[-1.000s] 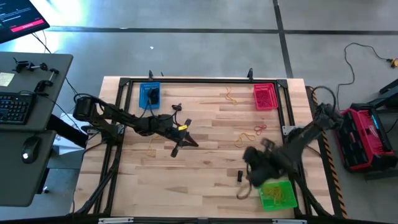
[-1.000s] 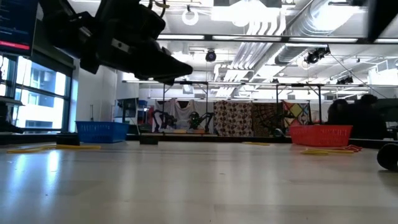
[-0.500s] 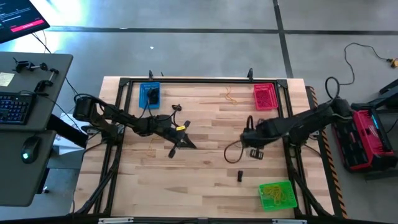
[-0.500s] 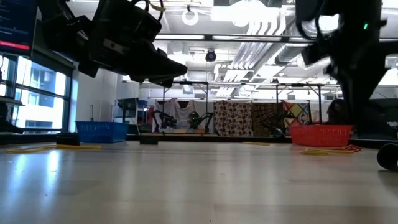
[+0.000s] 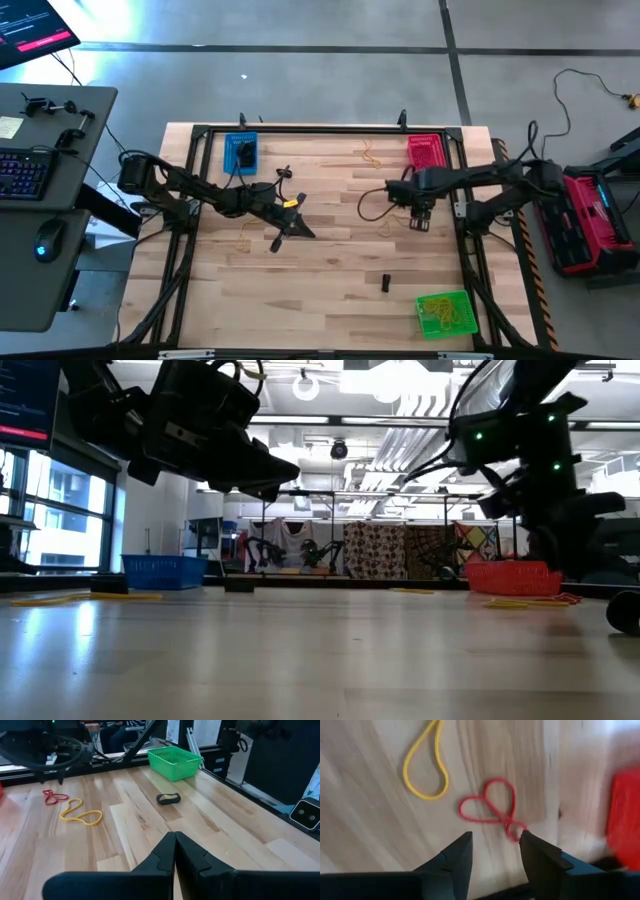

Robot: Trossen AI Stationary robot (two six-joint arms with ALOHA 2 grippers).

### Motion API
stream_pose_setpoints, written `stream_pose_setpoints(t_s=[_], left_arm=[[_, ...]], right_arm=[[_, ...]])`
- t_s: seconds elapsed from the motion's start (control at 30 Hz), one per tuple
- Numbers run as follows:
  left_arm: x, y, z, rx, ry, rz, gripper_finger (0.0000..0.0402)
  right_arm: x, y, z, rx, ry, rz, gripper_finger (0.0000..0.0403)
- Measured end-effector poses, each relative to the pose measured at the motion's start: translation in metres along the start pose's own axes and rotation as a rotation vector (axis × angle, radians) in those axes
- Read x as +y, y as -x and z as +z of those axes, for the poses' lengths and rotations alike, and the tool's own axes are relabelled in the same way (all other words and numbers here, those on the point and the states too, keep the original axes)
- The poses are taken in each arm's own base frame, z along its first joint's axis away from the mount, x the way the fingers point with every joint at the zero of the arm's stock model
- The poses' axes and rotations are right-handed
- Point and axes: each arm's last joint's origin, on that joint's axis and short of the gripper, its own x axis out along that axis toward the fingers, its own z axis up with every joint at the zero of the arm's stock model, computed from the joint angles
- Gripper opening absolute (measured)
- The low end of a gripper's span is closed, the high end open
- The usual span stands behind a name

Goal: Sort rubber bands into baskets
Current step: Put the red rubber band into the red bin

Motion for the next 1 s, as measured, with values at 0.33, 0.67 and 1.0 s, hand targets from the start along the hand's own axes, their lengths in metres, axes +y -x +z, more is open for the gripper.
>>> stream_pose_setpoints(t_s=[0.33, 0.67, 1.0], left_arm=[[-0.001, 0.000, -0.005, 0.046, -0.005, -0.007, 0.0000], [-0.001, 0.000, -0.005, 0.048, -0.030, -0.007, 0.0000], [0.010, 0.005, -0.006, 0.047, -0.021, 0.033, 0.0000]], right_arm=[[-0.013, -0.020, 0.016, 0.034, 0.188, 0.026, 0.0153], [-0.024, -0.038, 0.018, 0.147, 0.208, 0.068, 0.0136], [-0.034, -0.040, 0.016, 0.148, 0.194, 0.143, 0.0013]])
